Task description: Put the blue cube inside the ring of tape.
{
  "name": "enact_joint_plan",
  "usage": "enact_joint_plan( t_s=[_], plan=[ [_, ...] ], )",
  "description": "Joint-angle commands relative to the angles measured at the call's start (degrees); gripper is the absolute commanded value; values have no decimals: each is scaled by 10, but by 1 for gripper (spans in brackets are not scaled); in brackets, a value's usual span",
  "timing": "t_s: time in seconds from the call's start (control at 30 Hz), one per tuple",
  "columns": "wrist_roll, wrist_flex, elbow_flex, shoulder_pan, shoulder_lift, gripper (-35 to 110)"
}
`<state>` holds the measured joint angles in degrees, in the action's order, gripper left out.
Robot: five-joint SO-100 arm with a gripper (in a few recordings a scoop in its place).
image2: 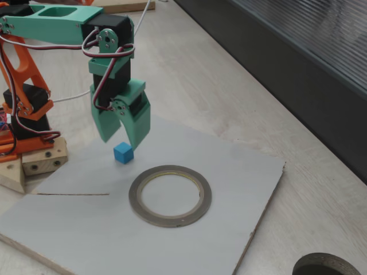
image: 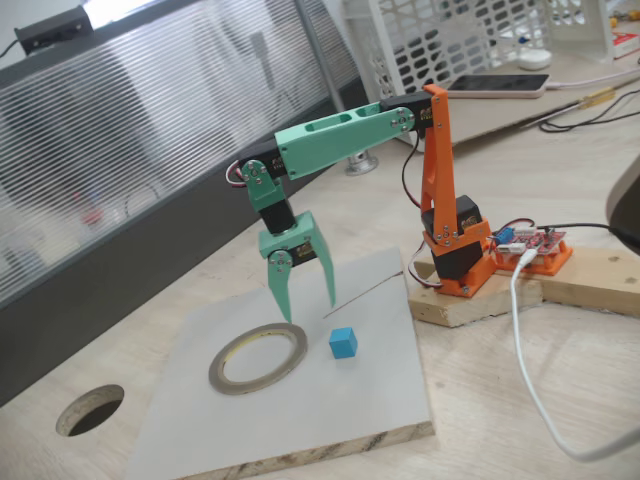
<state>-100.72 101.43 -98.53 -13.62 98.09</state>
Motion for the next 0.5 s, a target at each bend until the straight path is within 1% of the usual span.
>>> enact_joint_plan(
  t_s=[0.0, 0.13, 0.47],
  plan=[
    [-4, 78, 11, -9, 2, 60],
    [-4, 84, 9, -9, 2, 64],
    [-1, 85, 5, -9, 2, 64]
  ],
)
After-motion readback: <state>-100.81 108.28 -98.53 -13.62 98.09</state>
